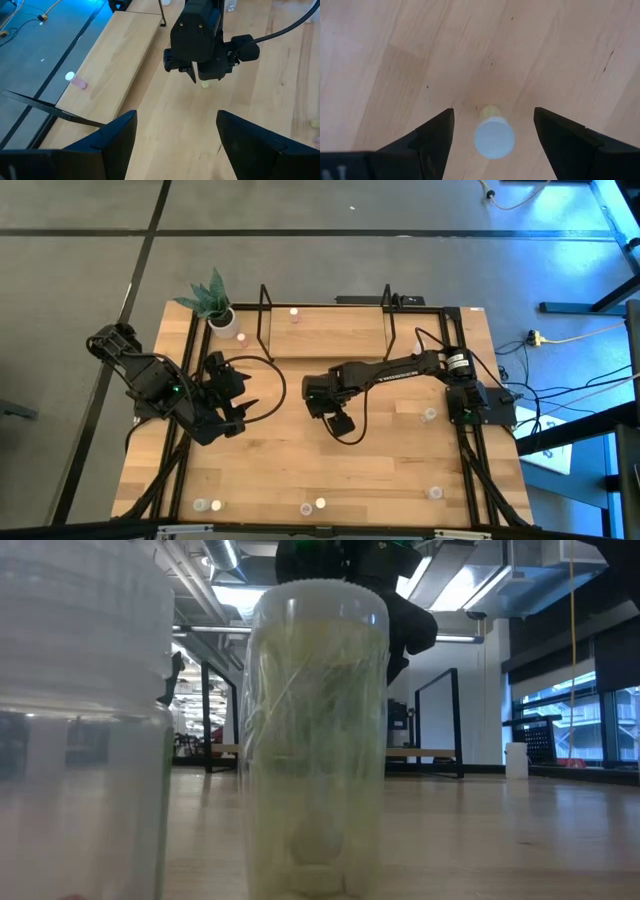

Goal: Pick and place medicine bottles onto shelf by color
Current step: Put the top yellow pill bottle on the shelf

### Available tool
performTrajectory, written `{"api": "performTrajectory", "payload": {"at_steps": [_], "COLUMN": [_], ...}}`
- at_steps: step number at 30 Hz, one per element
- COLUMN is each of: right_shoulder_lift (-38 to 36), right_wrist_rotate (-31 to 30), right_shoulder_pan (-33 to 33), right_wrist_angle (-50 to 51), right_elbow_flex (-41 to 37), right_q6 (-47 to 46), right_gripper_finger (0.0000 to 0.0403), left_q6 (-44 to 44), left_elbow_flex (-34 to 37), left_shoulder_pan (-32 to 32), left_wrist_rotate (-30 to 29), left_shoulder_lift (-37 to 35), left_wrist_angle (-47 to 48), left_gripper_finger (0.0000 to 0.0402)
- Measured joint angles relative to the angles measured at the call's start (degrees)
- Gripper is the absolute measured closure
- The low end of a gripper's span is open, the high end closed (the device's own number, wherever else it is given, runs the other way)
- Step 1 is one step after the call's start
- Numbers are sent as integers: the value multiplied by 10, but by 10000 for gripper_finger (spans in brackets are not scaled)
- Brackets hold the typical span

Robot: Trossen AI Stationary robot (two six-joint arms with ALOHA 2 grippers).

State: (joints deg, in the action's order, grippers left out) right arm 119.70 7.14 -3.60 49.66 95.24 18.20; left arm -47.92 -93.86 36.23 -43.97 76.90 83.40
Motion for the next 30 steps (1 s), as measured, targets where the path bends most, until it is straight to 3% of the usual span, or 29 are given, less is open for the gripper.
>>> {"api": "performTrajectory", "payload": {"at_steps": [21,30], "right_shoulder_lift": [24,37], "right_wrist_rotate": [-17,-75], "right_shoulder_pan": [-15,-39], "right_wrist_angle": [6,1], "right_elbow_flex": [0,0], "right_q6": [-12,-30], "right_gripper_finger": [127,127], "left_q6": [0,0], "left_elbow_flex": [0,0], "left_shoulder_pan": [0,0], "left_wrist_rotate": [0,0], "left_shoulder_lift": [0,0], "left_wrist_angle": [0,0], "left_gripper_finger": [134,134]}}
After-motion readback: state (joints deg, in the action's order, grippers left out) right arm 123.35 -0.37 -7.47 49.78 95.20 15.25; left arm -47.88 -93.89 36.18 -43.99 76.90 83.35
